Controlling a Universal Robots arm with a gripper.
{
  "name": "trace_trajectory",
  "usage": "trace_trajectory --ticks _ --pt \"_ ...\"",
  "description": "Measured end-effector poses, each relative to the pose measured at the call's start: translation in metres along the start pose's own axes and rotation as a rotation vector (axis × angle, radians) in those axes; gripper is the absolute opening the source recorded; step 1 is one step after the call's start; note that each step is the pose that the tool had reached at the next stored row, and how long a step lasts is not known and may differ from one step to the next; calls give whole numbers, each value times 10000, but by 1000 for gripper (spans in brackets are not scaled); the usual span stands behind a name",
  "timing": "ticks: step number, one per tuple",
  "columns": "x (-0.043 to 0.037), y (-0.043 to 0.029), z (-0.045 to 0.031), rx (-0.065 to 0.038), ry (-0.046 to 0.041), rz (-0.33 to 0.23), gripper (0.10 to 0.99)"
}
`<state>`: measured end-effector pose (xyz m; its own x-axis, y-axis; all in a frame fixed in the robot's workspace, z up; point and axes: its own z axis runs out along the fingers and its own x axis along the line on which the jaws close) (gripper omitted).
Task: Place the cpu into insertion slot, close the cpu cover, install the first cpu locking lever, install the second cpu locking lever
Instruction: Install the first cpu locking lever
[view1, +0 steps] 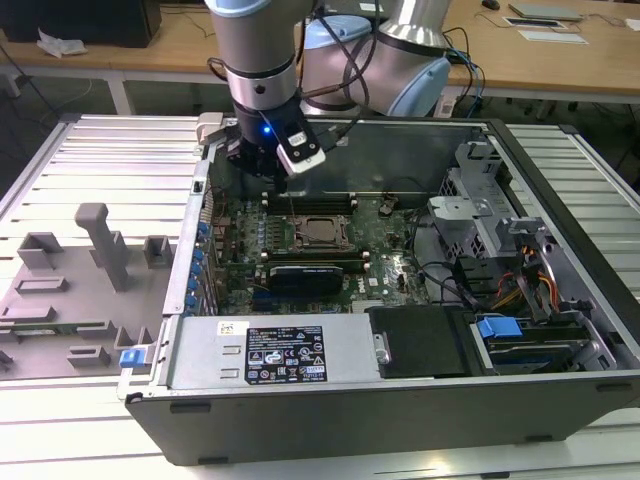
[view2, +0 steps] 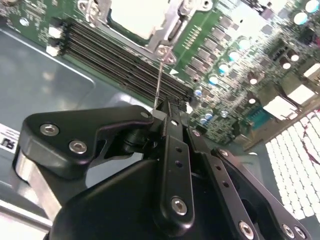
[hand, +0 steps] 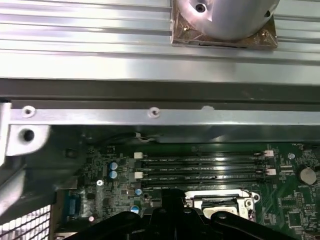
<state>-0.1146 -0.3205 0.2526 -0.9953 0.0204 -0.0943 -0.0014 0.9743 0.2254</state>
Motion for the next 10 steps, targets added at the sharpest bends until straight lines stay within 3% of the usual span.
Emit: trace_trajectory --ticks 4,10 --pt "-123 -2 19 0 0 0 106" --pt "-406 -8 52 1 0 0 106"
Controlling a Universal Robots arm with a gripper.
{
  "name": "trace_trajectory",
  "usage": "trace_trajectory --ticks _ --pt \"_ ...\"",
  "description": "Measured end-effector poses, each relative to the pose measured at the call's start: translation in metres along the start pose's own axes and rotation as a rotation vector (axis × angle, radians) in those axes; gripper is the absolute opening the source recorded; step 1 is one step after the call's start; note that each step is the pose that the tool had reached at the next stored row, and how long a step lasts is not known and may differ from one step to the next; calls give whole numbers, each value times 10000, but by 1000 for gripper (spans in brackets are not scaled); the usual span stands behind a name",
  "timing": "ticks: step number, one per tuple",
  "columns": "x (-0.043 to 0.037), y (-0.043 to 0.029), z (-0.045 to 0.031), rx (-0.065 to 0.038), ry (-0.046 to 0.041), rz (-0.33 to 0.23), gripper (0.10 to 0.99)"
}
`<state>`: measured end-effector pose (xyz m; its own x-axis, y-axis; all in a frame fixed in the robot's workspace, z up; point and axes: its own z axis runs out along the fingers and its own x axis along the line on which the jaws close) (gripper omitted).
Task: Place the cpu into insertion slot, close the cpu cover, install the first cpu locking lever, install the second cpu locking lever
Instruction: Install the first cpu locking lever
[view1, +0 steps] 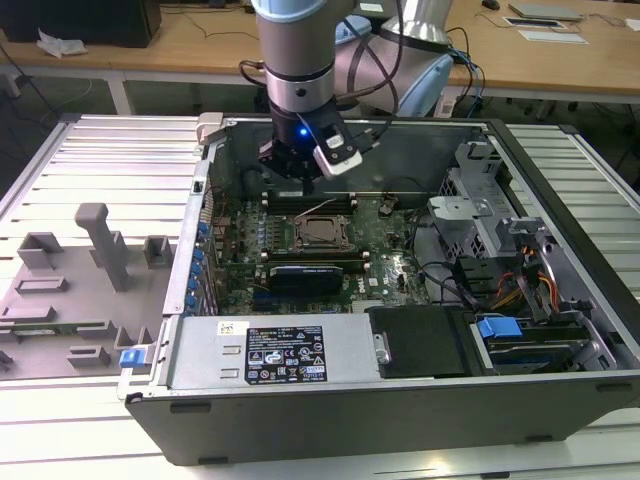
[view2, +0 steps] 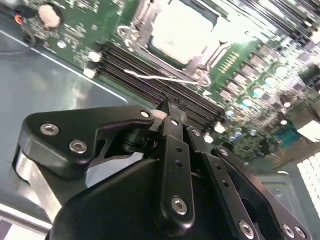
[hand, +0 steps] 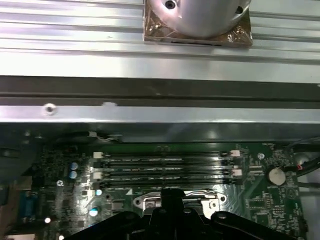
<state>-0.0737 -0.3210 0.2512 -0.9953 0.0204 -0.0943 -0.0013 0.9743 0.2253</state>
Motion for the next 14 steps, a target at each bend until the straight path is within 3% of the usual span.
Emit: trace_trajectory --ticks 5,6,7,9,11,14 --pt "-29 0 3 0 -17 -5 106" --pt "-22 -1 3 -6 -147 -37 106" --pt "-12 -2 2 -9 -396 -92 106" --pt "-2 -5 1 -17 -695 -163 106" --pt "8 -7 7 -22 -909 -213 106" --pt "9 -9 11 -23 -924 -218 106"
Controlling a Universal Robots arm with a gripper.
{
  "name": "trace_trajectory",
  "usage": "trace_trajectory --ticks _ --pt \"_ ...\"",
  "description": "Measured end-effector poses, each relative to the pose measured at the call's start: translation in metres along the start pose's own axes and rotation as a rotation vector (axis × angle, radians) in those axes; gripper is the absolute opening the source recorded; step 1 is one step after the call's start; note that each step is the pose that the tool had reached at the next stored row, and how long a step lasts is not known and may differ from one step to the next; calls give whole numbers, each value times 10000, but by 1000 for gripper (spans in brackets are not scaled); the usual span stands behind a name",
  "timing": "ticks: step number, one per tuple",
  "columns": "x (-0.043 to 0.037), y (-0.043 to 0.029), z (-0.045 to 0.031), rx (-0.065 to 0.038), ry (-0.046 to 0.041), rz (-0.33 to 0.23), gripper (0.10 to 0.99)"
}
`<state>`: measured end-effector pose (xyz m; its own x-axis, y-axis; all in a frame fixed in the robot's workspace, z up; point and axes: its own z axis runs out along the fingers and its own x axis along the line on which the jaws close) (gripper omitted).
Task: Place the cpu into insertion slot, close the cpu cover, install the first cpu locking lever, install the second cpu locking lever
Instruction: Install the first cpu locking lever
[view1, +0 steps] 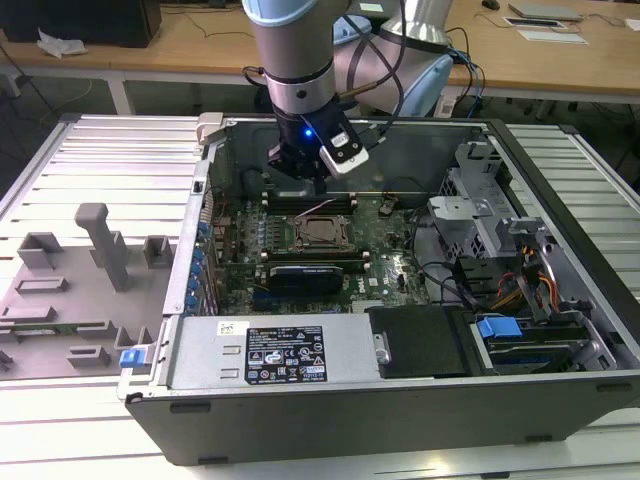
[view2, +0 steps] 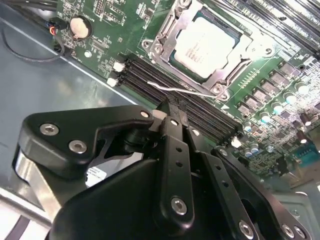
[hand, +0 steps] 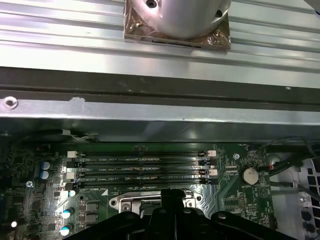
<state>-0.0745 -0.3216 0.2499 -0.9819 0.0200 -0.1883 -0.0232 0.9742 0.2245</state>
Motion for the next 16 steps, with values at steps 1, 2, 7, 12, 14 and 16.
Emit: trace_trajectory --ticks 1,2,7,12,14,16 --pt "7 -8 32 2 -17 -4 106" --pt "10 -12 47 1 -36 -8 106" --pt "30 -36 149 0 -104 -24 106" --pt "25 -30 184 45 -106 -19 106" --pt "20 -20 193 65 -110 -1 106" --pt "15 8 209 110 -120 40 106"
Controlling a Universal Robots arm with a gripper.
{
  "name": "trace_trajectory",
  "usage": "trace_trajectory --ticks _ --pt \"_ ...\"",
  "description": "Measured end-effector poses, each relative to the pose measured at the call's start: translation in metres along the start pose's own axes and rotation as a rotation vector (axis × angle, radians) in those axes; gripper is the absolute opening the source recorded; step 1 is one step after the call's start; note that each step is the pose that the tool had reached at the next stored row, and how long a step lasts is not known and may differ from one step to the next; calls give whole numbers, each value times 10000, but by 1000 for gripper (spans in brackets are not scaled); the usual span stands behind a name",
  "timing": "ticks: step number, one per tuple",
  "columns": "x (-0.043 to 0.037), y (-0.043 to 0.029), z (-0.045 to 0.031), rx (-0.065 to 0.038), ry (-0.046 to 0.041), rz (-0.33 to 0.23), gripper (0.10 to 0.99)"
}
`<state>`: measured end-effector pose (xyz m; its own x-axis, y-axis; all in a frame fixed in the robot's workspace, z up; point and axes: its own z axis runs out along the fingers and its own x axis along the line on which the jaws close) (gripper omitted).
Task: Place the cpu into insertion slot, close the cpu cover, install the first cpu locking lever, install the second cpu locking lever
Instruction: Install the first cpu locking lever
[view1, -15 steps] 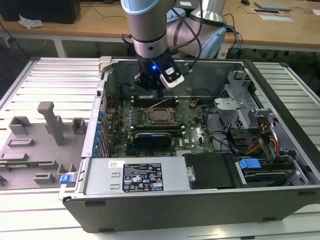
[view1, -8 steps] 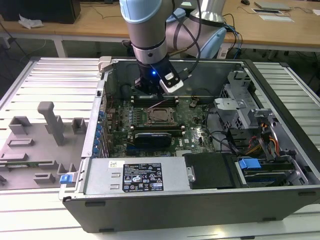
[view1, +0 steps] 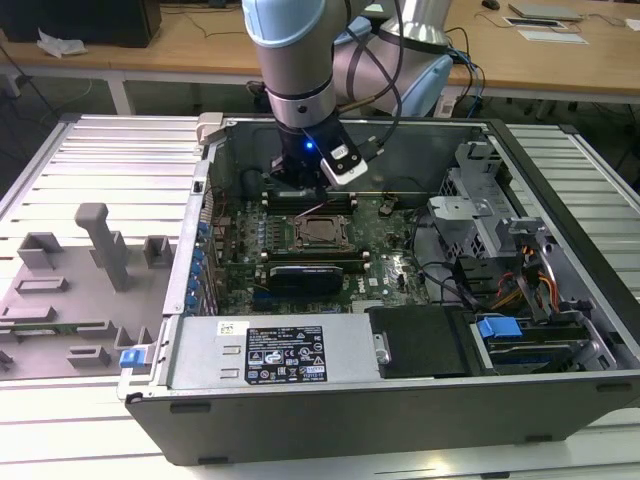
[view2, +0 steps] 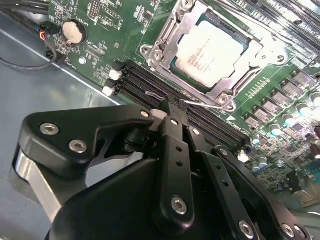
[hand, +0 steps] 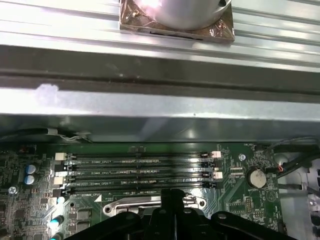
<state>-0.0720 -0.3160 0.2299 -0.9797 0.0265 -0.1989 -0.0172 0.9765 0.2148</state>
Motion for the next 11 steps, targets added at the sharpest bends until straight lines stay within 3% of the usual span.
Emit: trace_trajectory --ticks 11 --pt "4 33 87 158 -134 592 106"
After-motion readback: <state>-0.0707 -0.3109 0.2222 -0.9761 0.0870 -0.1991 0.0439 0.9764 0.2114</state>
